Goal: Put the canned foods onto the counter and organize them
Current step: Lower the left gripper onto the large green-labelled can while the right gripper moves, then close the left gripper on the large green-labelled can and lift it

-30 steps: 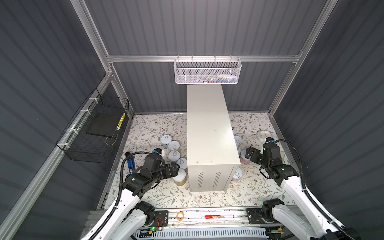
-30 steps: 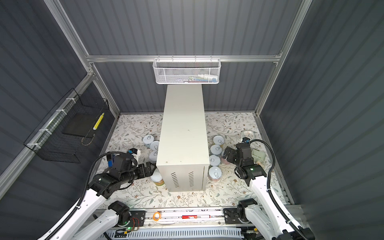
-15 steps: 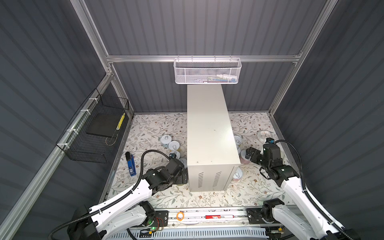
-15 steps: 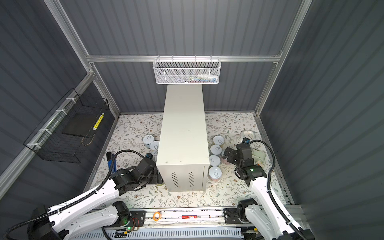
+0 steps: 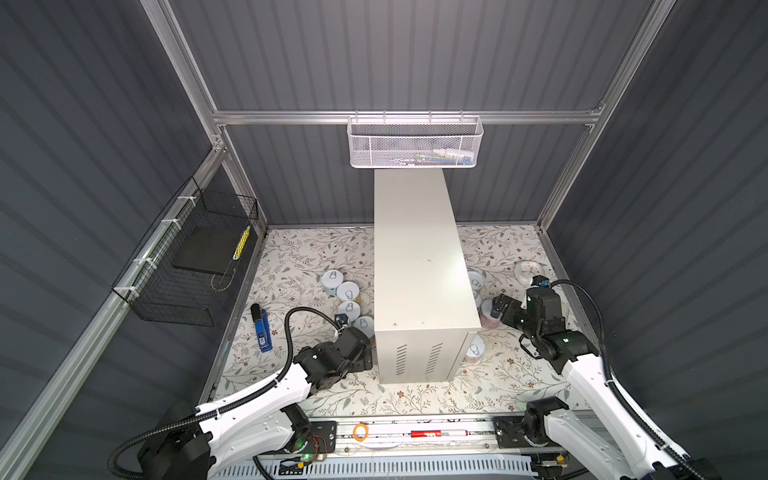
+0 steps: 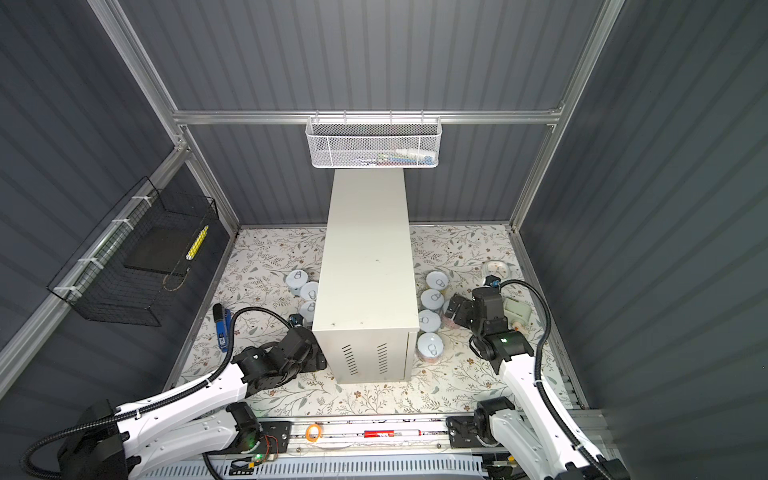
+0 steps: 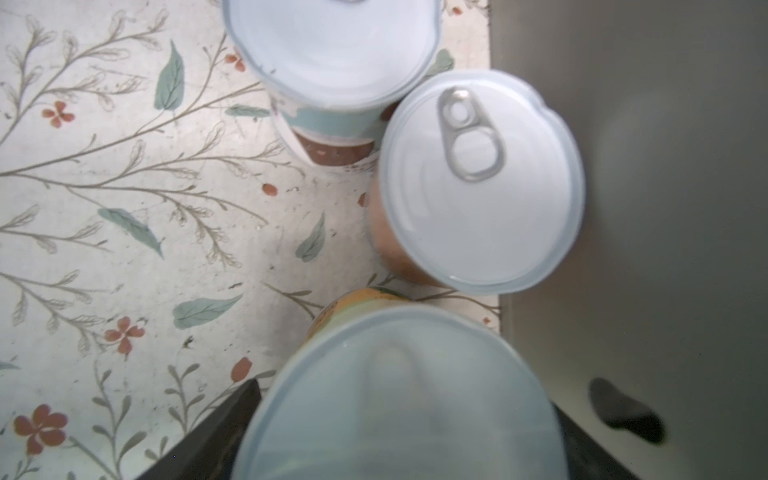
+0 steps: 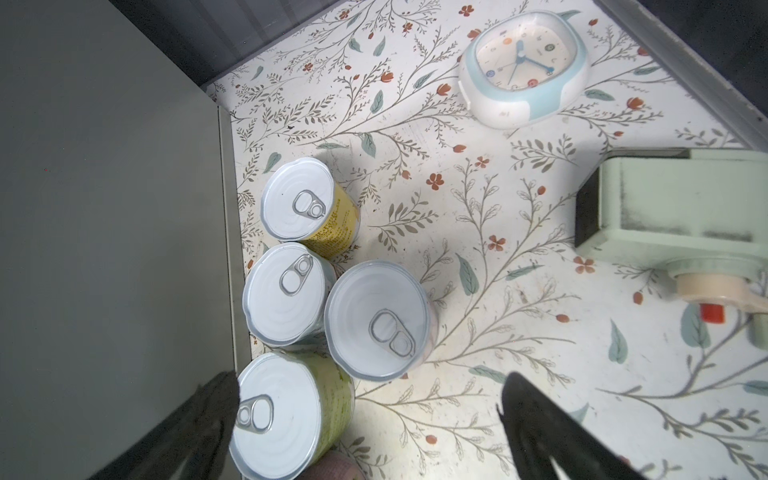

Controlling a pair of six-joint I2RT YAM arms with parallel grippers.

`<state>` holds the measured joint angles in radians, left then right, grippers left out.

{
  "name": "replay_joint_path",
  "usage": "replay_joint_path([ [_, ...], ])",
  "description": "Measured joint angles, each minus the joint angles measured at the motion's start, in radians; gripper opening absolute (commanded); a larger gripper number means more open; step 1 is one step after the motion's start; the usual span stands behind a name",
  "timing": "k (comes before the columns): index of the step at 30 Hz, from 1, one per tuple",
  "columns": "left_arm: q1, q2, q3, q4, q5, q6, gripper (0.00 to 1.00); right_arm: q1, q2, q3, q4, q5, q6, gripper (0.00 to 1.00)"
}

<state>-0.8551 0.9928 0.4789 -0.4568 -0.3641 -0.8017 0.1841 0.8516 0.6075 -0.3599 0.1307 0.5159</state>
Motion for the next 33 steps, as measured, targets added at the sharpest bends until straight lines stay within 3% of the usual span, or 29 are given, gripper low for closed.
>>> replay_joint_path([
  [9, 0.0, 0.043, -0.041, 0.077, -0.07, -0.019, 0.92, 0.0, 0.001, -0.013, 0.002, 0.0, 0.0, 0.99],
  [16, 0.0, 0.077, -0.054, 0.14, -0.1, -0.016, 0.79, 0.0, 0.002, -0.024, 0.015, -0.001, -0.001, 0.99],
  [23, 0.0, 0.077, -0.061, 0.157, -0.126, -0.014, 0.5, 0.0, 0.002, -0.034, 0.021, -0.005, -0.003, 0.99],
  [25, 0.0, 0.076, -0.061, 0.156, -0.126, -0.014, 0.32, 0.0, 0.002, -0.034, 0.024, -0.006, -0.003, 0.99],
  [27, 0.0, 0.071, -0.06, 0.14, -0.126, -0.015, 0.01, 0.0, 0.002, -0.034, 0.024, -0.008, -0.003, 0.99],
  [33, 0.0, 0.035, 0.011, -0.058, -0.148, -0.013, 0.0, 0.0, 0.002, -0.034, 0.032, -0.009, -0.003, 0.99],
])
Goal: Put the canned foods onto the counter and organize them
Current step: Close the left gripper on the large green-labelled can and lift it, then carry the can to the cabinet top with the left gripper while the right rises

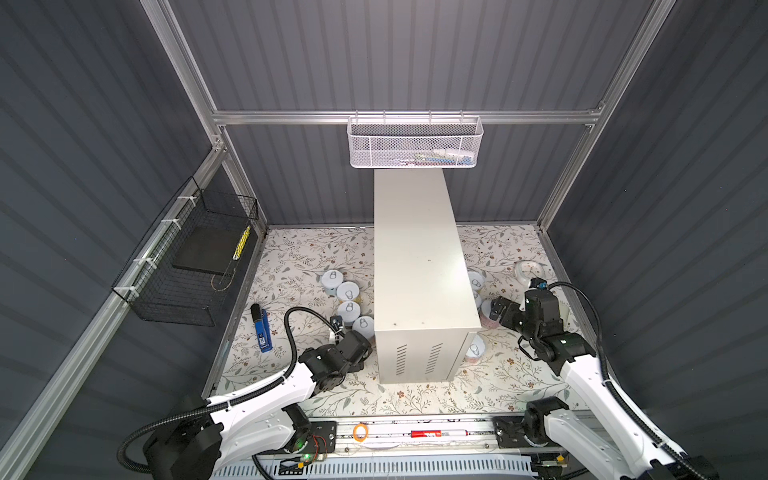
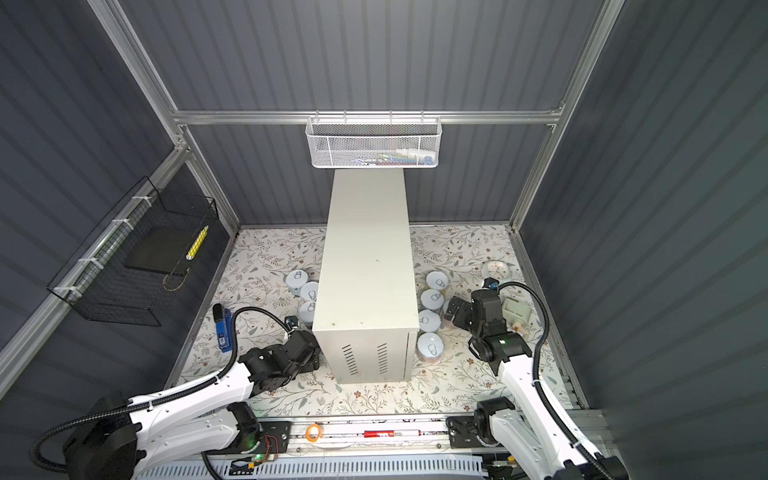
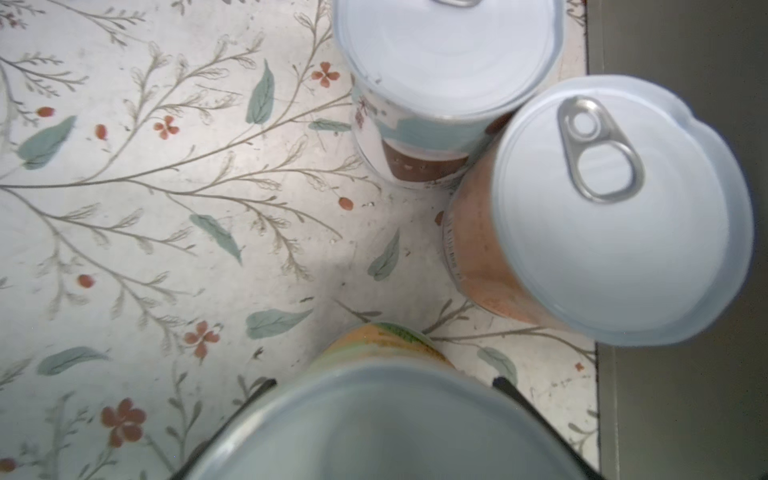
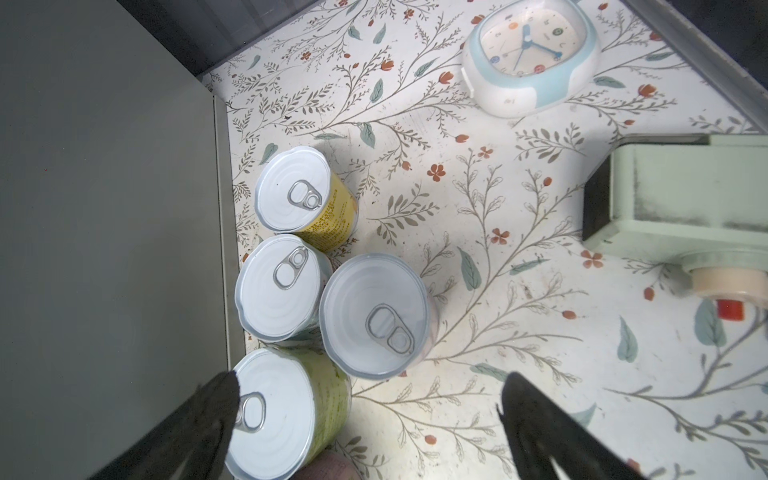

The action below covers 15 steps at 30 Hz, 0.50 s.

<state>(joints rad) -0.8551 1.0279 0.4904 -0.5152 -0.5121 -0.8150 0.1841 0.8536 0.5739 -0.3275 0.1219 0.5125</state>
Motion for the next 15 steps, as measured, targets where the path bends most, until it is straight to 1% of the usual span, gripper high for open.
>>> replay_joint_path([
  [4, 0.0, -0.037, 0.142, -0.154, -0.059, 0.026, 0.0, 0.0, 0.0, 0.0, 0.005, -0.003, 0.0, 0.99],
  [7, 0.002, -0.051, 0.276, -0.239, -0.115, 0.059, 0.0, 0.0, -0.002, 0.0, 0.006, -0.003, 0.0, 0.99],
  [10, 0.006, -0.035, 0.435, -0.338, -0.187, 0.093, 0.0, 0.0, -0.004, 0.0, 0.006, -0.002, 0.0, 0.99],
  [13, 0.023, -0.01, 0.605, -0.404, -0.264, 0.16, 0.0, 0.0, -0.011, 0.0, 0.006, -0.002, 0.0, 0.99],
  [15, 0.064, 0.018, 0.736, -0.43, -0.284, 0.23, 0.0, 0.0, -0.018, 0.0, 0.006, -0.003, 0.0, 0.99],
])
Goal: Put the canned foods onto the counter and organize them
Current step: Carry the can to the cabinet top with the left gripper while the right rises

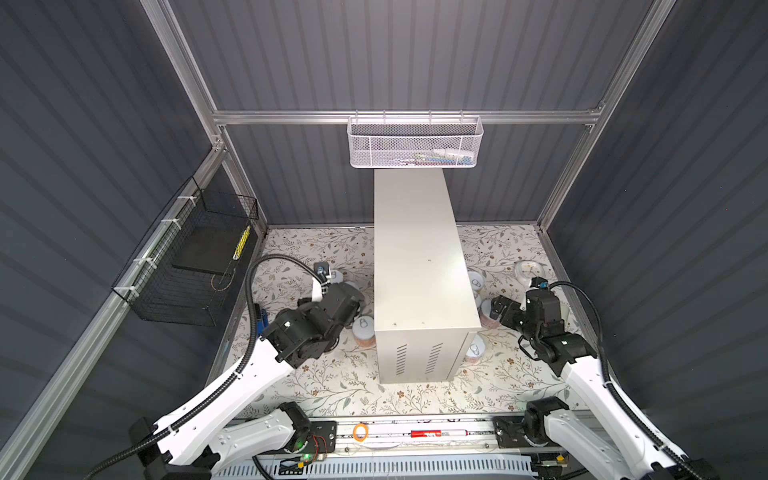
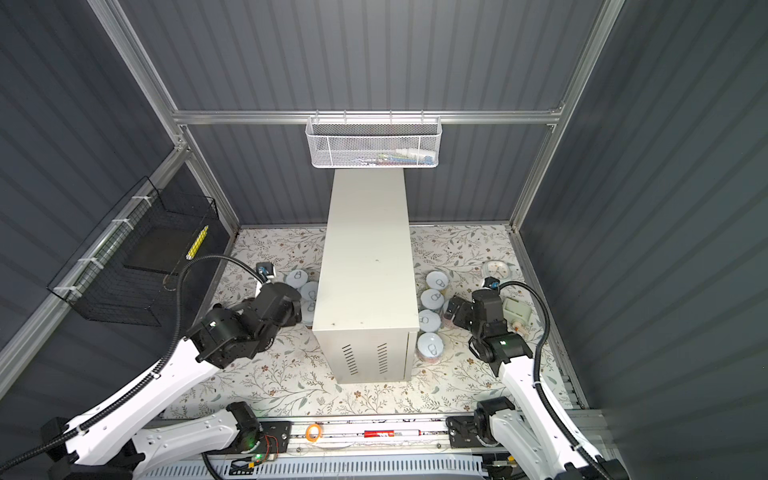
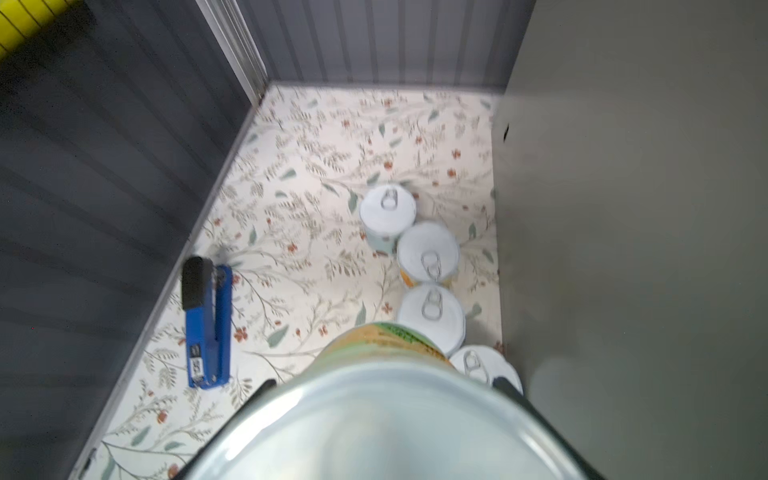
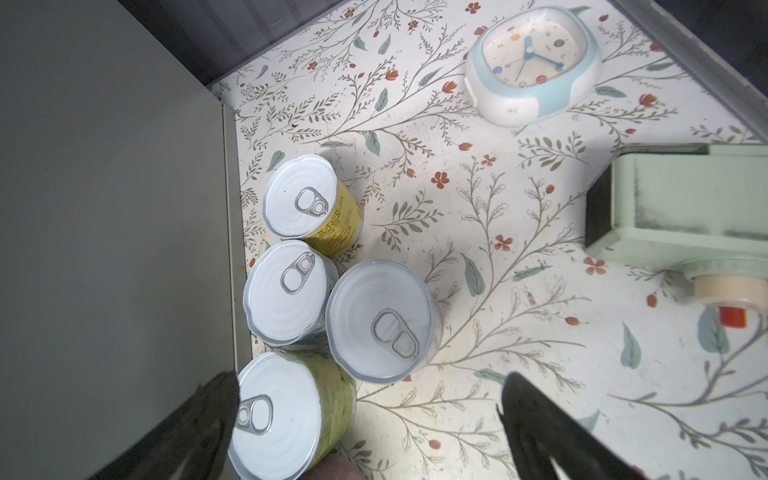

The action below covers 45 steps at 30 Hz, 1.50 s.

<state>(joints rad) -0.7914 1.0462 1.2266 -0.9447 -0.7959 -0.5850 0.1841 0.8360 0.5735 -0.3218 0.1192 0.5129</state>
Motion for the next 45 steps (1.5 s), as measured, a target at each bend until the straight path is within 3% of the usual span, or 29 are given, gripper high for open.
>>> replay_joint_path([
  [6, 0.135, 0.192, 0.476, -0.033, 0.016, 0.218, 0.0, 0.0, -0.005, 0.001, 0.0, -0.005, 0.002, 0.99],
  [18, 0.163, 0.8, 1.402, -0.14, 0.267, 0.444, 0.0, -0.002, -0.059, 0.076, -0.061, -0.008, -0.005, 0.99],
  [27, 0.237, 0.896, 1.413, -0.13, 0.503, 0.425, 0.0, -0.002, -0.111, 0.249, -0.196, 0.0, -0.024, 0.99],
  [45, 0.236, 0.933, 1.363, -0.079, 0.622, 0.365, 0.0, 0.043, -0.003, 0.545, -0.285, -0.052, -0.042, 0.99],
])
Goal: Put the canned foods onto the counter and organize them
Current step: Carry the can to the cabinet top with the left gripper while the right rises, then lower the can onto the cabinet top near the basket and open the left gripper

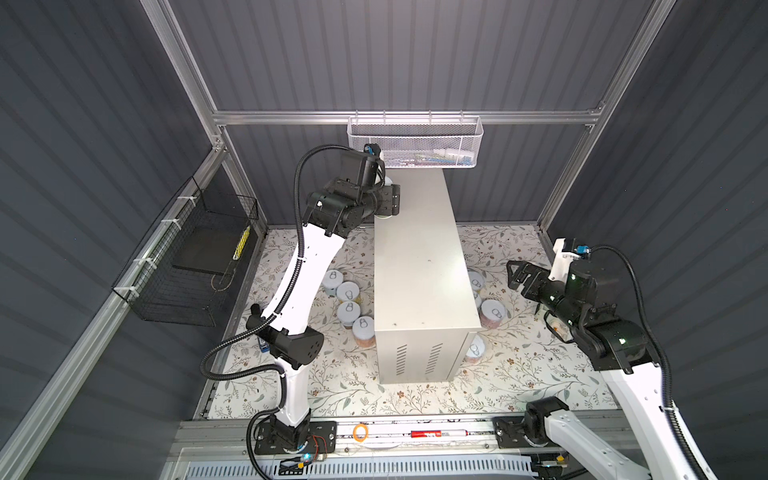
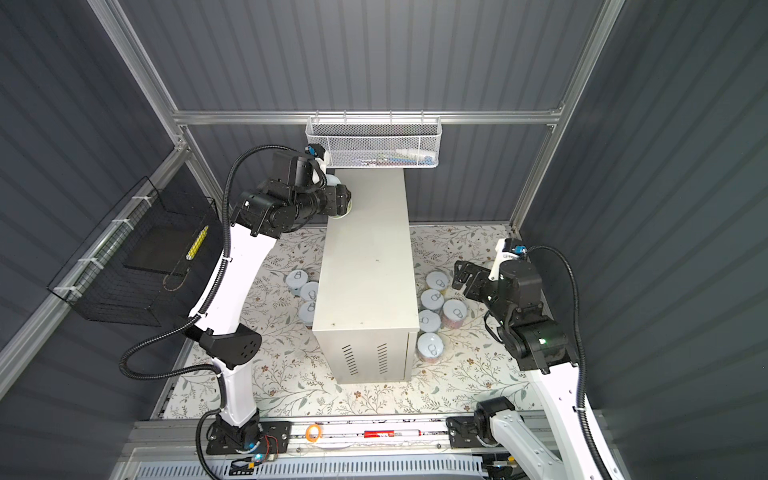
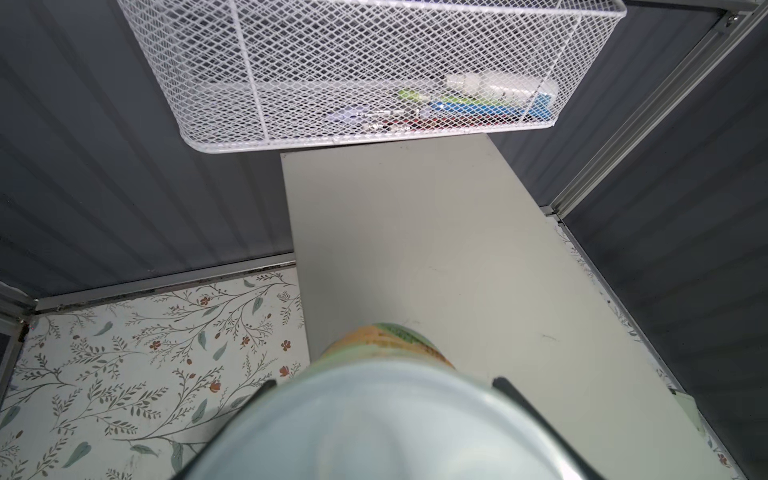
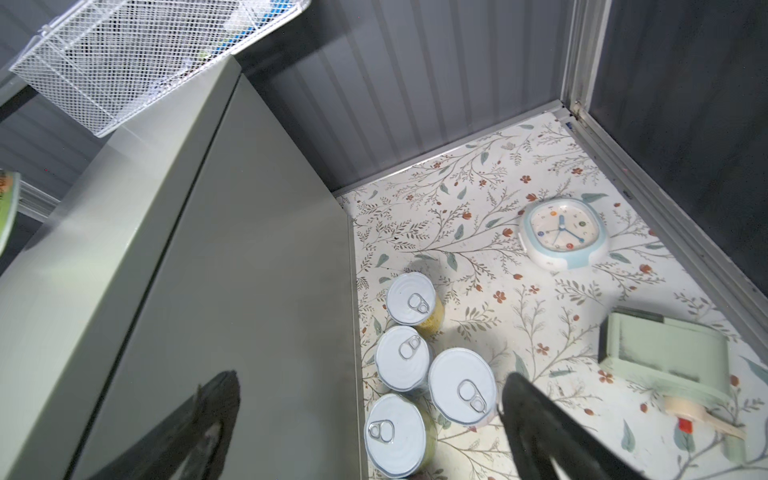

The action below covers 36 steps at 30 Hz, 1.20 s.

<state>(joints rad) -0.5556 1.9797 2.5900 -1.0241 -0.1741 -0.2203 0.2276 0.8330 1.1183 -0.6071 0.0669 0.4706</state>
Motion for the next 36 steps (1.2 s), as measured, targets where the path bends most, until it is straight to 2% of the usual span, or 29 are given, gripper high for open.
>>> replay_joint_path([
  [6, 0.0, 0.019, -0.002, 0.024, 0.016, -0.013, 0.0, 0.051, 0.039, 0.059, -0.003, 0.001, -0.008, 0.99],
  [9, 0.0, 0.026, -0.007, 0.035, 0.019, -0.016, 0.06, 0.075, 0.055, 0.082, 0.0, 0.006, -0.011, 0.99],
  [12, 0.0, 0.028, -0.011, 0.045, 0.023, -0.021, 0.25, 0.096, 0.075, 0.105, 0.0, 0.011, -0.017, 0.99],
  [17, 0.0, 0.028, -0.018, 0.065, 0.03, -0.028, 0.76, 0.128, 0.113, 0.138, 0.006, 0.015, -0.027, 0.99],
  [19, 0.0, 0.028, -0.018, 0.073, 0.034, -0.028, 0.86, 0.135, 0.126, 0.145, 0.011, 0.015, -0.029, 0.99],
  [21, 0.0, 0.028, -0.017, 0.098, 0.039, -0.035, 0.89, 0.143, 0.139, 0.15, 0.015, 0.015, -0.03, 0.99],
  [36, 0.001, 0.049, 0.008, 0.205, 0.071, -0.034, 0.95, 0.208, 0.221, 0.241, 0.039, 0.014, -0.053, 0.99],
])
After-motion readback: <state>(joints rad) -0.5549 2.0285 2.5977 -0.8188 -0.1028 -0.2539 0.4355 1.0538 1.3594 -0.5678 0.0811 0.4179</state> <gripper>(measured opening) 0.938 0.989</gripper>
